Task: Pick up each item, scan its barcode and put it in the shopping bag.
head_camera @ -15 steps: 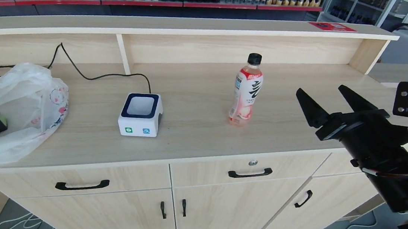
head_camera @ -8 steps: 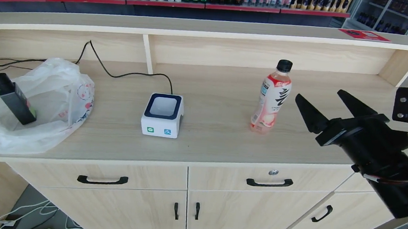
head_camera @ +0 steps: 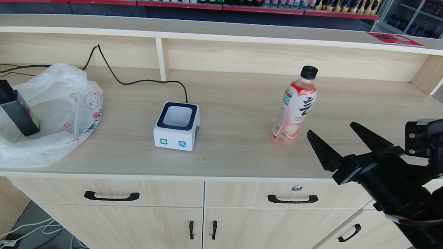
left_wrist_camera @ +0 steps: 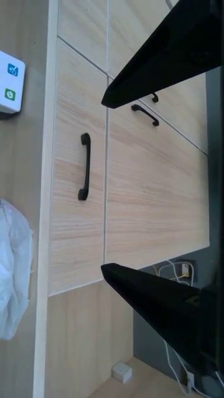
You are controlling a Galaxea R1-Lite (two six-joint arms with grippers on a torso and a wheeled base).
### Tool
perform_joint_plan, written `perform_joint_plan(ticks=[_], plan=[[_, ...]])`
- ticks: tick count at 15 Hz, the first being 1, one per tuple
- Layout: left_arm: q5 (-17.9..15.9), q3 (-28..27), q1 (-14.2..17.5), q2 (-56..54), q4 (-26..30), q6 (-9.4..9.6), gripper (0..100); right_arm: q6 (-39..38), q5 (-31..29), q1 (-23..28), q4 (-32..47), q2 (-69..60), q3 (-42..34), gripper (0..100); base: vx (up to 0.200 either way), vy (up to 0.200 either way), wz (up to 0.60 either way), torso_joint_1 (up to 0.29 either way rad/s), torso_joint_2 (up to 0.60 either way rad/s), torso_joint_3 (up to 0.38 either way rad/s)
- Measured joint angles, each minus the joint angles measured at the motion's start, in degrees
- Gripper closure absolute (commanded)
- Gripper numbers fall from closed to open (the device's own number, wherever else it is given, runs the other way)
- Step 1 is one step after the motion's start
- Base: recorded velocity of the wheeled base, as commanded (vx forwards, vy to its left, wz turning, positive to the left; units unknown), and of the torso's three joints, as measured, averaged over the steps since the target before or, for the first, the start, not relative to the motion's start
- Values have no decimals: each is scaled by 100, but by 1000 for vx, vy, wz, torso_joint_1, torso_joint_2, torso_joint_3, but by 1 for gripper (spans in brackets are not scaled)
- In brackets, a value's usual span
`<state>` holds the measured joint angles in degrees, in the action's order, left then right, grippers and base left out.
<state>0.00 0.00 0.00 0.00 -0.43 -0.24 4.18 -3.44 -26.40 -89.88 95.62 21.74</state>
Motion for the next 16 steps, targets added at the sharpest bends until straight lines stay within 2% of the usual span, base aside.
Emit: perform_joint_plan(ticks=[5,14,16], plan=[[0,0,0,0,2,-7,0,2,-1,-245,-6,96,-60,0,0,-200,0,7,4,1],[0,0,-10,0,2,6,0,11,0,-429,-2,254,6,0,0,0,0,0,0,0],[0,0,-5,0,0,4,0,20,0,-560,-9,272,-16,0,0,0,600,-5,5,-2]])
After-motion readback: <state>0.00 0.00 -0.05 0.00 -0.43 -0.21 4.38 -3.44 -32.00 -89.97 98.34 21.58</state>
